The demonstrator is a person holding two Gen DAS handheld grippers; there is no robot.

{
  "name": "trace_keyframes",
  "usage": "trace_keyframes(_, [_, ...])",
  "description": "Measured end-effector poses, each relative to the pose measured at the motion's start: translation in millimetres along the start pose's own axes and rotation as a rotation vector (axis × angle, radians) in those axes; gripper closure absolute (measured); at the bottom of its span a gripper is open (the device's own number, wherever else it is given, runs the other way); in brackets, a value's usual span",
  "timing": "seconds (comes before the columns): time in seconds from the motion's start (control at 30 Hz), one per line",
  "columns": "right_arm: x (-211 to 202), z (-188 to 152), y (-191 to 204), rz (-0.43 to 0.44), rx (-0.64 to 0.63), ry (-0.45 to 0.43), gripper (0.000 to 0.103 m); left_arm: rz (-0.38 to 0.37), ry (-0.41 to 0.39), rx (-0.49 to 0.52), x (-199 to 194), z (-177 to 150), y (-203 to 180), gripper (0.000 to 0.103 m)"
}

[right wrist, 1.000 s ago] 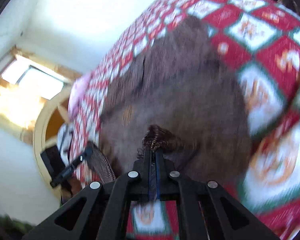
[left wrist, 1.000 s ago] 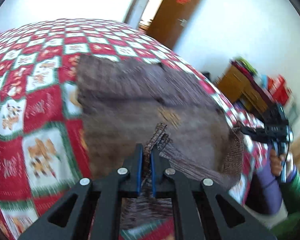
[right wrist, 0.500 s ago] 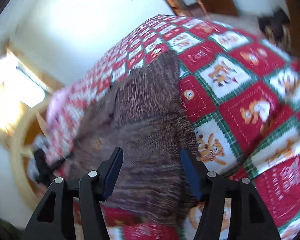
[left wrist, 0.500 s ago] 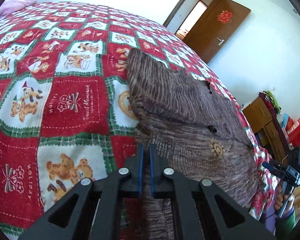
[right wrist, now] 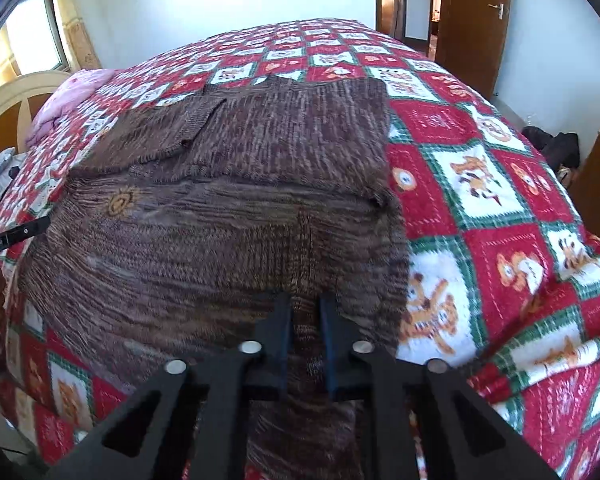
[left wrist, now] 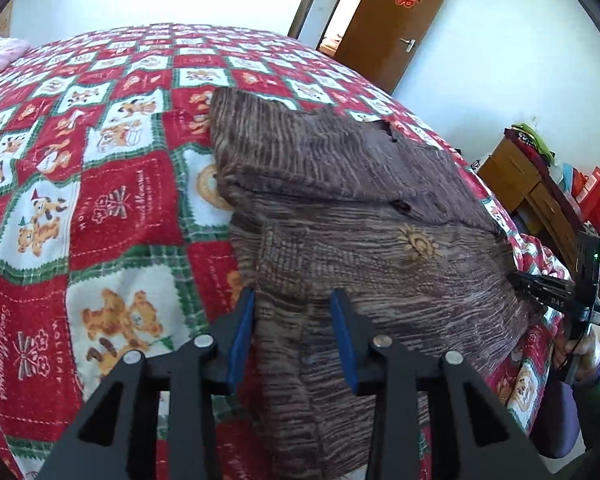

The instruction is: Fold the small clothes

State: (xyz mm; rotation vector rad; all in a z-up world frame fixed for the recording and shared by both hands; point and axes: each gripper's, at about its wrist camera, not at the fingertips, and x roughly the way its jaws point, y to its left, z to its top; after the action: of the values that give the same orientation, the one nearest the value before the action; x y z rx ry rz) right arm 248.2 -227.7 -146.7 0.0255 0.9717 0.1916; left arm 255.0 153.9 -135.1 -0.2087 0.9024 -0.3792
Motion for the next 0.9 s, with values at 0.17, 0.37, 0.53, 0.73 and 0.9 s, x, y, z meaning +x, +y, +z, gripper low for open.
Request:
trace_keyframes(0.17, [0.4,-5.5,-10.3,0.048,0.081,-0.004,0.091,0.069,-0.084,0.026,-5.3,-1.1,-9.4,0.064])
trace_keyframes(0.37, [1.5,-5.5,-13.1,0.074,0.103,0.000,0.090,0.122,-0.103,0.113,-1.7,-2.2,-23.7,0.063])
trace_keyframes(0.53, [1.5,-5.9,-17.4,0.098,0.128,0.000,0.090,0.143,-0.099,0.126,9.8,7.6,-19.6,0.063])
trace_keyframes(0.73, [2.1,-5.1,-17.0,0.095,0.125,0.001,0.090,0.140,-0.071,0.121,20.9,13.7,-15.4,0.063])
trace_keyframes(0.9, [2.4,-4.9,-17.0,0.097,0.128,0.001,0.090,0.033,-0.038,0.114,11.6,6.4,-20.7,0.063])
